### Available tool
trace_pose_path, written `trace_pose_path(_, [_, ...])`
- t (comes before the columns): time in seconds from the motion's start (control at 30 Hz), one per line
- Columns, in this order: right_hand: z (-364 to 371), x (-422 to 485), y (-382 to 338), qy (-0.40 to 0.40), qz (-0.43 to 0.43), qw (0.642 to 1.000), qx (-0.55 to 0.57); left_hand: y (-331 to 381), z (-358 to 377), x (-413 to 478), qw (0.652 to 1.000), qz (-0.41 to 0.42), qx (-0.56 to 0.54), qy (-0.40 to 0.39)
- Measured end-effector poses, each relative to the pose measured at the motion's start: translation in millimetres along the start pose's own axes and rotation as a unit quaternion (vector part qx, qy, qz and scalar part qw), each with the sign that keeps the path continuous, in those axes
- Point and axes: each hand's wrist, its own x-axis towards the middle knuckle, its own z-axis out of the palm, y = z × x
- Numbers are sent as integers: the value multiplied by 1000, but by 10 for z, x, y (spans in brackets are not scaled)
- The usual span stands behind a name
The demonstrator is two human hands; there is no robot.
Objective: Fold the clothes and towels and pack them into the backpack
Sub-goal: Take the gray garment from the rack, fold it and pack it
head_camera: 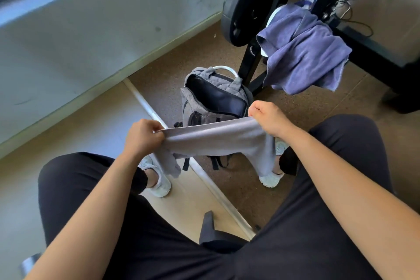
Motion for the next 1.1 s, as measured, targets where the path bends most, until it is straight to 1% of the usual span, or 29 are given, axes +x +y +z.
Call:
trace_pose_path(0.1, [-41,-57,17,-67,-3,998,-6,-76,69,17,996,-48,70,22])
trace_pose_path(0.17, [-165,-72,52,-94,-8,995,-29,-161,95,33,992,-84,83,39])
trace_pose_path(0.2, [-230,-70,87,-94,-15,995,-41,-197,100,41,990,-106,76,47])
trace_pose_path(0.23, [-287,-56,134,-76,-20,996,-44,-232,108,56,988,-127,61,57])
trace_pose_path(0.3, [-348,-10,251,1,-15,999,-40,-245,118,63,985,-150,33,73])
trace_pose_path(0.33, [-357,5,282,39,-4,998,-44,-238,134,62,985,-152,23,72])
trace_pose_path(0.37, [-348,19,300,61,11,996,-57,-226,152,65,987,-148,13,67])
trace_pose_path(0.43, [-300,1,257,58,60,994,-75,-197,200,76,989,-140,-32,47])
trace_pose_path(0.47, [-260,0,235,51,98,993,-49,-186,231,87,986,-143,-81,33])
trace_pose_path(0.5, [-218,-6,204,43,145,988,9,-171,262,101,977,-149,-154,14])
trace_pose_path(0.53, [-178,1,187,30,195,975,97,-142,282,99,960,-157,-233,-9])
trace_pose_path(0.57, [-145,5,174,6,235,952,195,-99,295,76,937,-164,-304,-40])
trace_pose_path(0.63, [-102,-44,103,-52,266,897,349,40,293,-1,896,-155,-400,-111])
trace_pose_path(0.7, [-47,-118,-2,-95,259,862,424,223,276,-111,872,-118,-447,-157])
trace_pose_path(0.73, [-7,-150,-65,-113,247,855,443,317,274,-164,859,-96,-472,-172])
trace_pose_path(0.83, [141,-238,-261,-140,200,852,463,589,303,-342,817,-39,-536,-210])
trace_pose_path(0.9, [235,-278,-364,-175,175,853,459,766,362,-464,798,-14,-555,-236])
trace_pose_path(0.93, [272,-298,-407,-197,161,853,455,851,391,-519,789,-9,-563,-245])
trace_pose_path(1.0, [309,-328,-459,-232,129,855,446,971,447,-574,769,-28,-591,-243])
trace_pose_path(1.07, [325,-329,-462,-260,89,867,417,989,491,-542,755,-59,-614,-220])
trace_pose_path(1.1, [336,-331,-456,-272,69,878,388,968,507,-508,755,-68,-617,-210])
